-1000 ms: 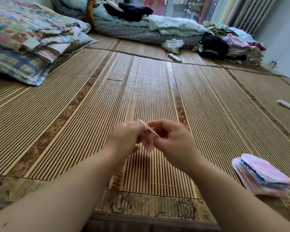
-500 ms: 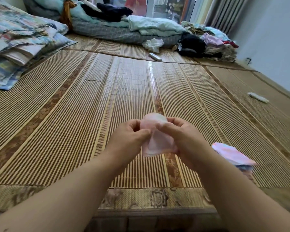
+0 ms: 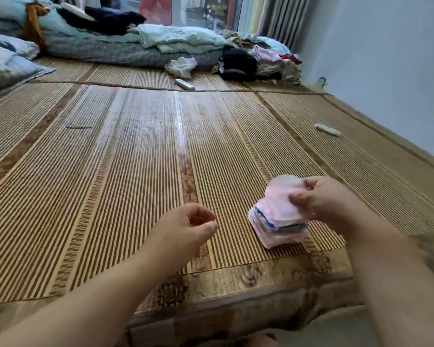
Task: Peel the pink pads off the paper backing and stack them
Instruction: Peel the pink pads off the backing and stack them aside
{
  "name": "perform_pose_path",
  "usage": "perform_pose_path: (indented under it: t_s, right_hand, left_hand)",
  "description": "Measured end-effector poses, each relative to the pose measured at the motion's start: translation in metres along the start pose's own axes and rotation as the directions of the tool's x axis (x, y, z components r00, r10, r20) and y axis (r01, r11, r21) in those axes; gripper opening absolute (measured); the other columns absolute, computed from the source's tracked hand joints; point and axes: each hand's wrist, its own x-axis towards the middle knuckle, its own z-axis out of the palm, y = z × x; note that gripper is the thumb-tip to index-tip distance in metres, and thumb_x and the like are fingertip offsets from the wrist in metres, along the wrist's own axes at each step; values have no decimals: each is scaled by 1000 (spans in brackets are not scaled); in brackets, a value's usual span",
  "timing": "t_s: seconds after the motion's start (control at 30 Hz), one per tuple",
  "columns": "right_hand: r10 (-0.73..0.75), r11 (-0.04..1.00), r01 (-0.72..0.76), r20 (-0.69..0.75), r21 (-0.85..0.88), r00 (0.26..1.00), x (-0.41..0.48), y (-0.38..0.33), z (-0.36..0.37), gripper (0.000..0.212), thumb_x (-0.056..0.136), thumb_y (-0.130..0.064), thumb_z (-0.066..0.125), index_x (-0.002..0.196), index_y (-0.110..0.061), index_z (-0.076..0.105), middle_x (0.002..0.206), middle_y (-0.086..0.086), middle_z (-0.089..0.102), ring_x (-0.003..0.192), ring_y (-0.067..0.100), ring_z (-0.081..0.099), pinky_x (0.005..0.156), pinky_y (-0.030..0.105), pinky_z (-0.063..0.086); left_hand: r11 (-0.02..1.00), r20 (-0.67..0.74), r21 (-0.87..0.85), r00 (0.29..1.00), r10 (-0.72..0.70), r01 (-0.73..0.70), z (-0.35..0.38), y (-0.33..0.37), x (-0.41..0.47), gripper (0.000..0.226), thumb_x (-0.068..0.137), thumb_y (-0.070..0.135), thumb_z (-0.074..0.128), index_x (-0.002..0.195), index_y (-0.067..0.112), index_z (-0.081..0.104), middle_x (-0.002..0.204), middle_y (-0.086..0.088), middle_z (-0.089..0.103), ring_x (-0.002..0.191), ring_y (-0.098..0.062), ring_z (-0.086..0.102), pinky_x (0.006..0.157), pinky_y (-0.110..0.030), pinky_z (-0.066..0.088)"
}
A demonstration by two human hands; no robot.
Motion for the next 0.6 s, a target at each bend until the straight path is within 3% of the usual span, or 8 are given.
perform_pose_path:
  t_s: [0.1,0.3,0.4,0.5,0.6]
  right_hand:
    - [23,1000,-23,5,2,1000,0,5,4,21,77,-3,74,75,-18,60,76,6,69,74,23,70,68,37,57]
    - [40,995,-37,28,-98,999,-6,5,5,36,76,-12,77,108,-11,60,83,-3,65,79,15,67,70,32,58]
    - [28,984,-25,14,-178,1000,-10,3,11,54,77,-16,76,127,-8,55,111,6,66,96,21,64,87,38,54]
    - [39,952,-35,6,-303,999,-11,2,12,73,79,-27,74,141,-15,38,139,11,50,119,30,53,99,46,45]
    - [152,920,-109,86,-378,985,-13,3,9,83,73,-44,76,140,-11,38,135,14,52,116,31,54,99,48,45]
  left_hand:
    - [995,22,95,1000,8,-10,10,-1,0,4,85,35,62,88,33,64,80,10,67,70,-1,63,59,-16,50]
    - [982,62,188,998,-9,-3,24,-2,-2,3,85,38,63,89,38,63,84,15,68,72,10,61,51,-6,46]
    - [984,74,179,997,-13,-1,28,-1,-3,2,84,38,64,87,38,64,83,15,68,72,8,61,52,-8,46]
    - [982,65,191,998,-1,-11,31,-1,-4,1,83,39,64,84,39,64,80,17,68,71,10,61,53,-9,44]
    - [985,57,170,998,0,-9,32,-2,-5,1,83,38,65,85,38,65,79,15,68,69,8,61,55,-12,45]
